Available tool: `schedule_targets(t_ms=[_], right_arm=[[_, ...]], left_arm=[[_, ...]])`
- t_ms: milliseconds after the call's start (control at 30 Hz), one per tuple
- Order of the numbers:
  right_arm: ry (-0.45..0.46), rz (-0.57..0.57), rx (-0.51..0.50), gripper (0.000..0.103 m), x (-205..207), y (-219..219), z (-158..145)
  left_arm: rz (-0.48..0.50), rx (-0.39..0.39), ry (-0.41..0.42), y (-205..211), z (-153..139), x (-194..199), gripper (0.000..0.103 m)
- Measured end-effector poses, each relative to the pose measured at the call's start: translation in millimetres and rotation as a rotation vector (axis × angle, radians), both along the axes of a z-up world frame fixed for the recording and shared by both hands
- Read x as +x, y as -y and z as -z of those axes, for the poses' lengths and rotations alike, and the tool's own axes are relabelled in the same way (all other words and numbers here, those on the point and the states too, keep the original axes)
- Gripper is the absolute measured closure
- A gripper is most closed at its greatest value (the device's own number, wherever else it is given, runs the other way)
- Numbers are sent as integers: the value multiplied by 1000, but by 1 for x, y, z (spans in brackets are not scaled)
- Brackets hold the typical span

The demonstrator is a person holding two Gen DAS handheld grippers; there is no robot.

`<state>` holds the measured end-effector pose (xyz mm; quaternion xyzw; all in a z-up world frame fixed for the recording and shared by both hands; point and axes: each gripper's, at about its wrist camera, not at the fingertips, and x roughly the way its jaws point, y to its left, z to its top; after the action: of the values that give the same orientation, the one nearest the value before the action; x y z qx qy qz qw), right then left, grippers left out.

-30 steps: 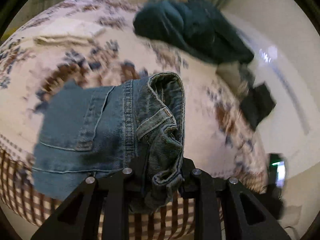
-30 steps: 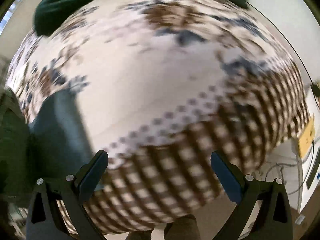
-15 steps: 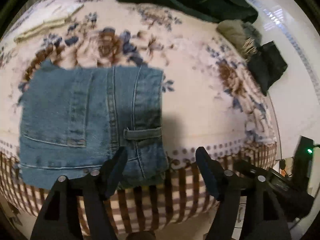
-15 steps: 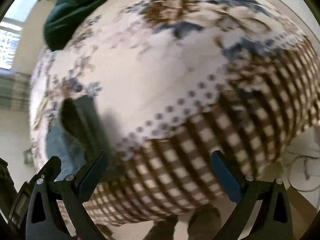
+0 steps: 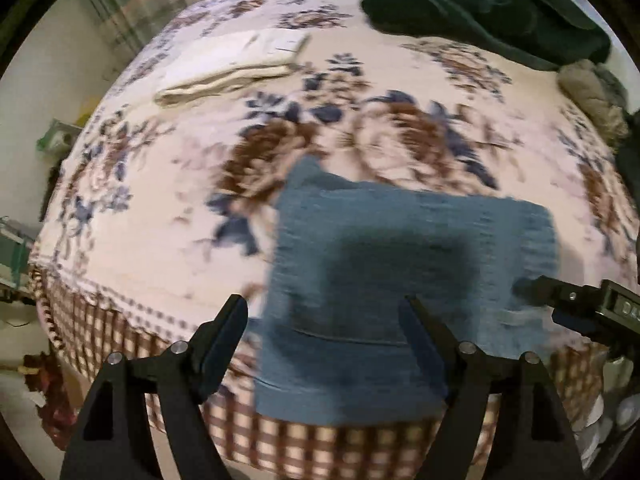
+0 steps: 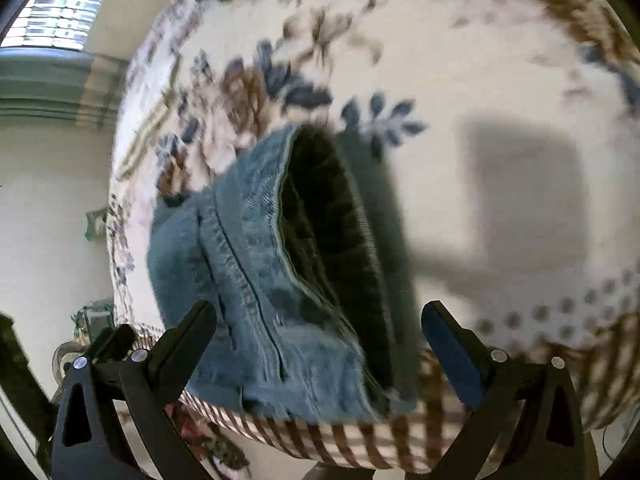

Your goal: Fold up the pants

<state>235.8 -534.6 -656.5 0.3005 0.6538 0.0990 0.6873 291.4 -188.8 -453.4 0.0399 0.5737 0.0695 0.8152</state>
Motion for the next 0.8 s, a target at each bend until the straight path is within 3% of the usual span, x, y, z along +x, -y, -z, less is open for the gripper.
schedule_targets(t_ms=[33,133,233,333,533,667,800], right_arm=[[-16,-9,4,3,4,-7,7],[-12,-24,-34,46,8,-21,14],[41,-28,-132,70,2,-27,5],[83,-17,-157,84,-5,-24,-4],[159,25,-177,90,-18,-3,-43],[193,95,-225,90,-35,40,-68],[83,115,-187,88,-41,73,-39]], left_arm=[[-2,10,2,-4,1,-1,27],[-14,32,11,-18,0,0,27],[-21,49,12,-25,2,1,27],[-31,39,11,-30,4,2,27],[-51,-32,12,-37,2,4,27],[-86,-142,3,-48,3,11,27],[-146,-284,-30,-61,17,26,27]])
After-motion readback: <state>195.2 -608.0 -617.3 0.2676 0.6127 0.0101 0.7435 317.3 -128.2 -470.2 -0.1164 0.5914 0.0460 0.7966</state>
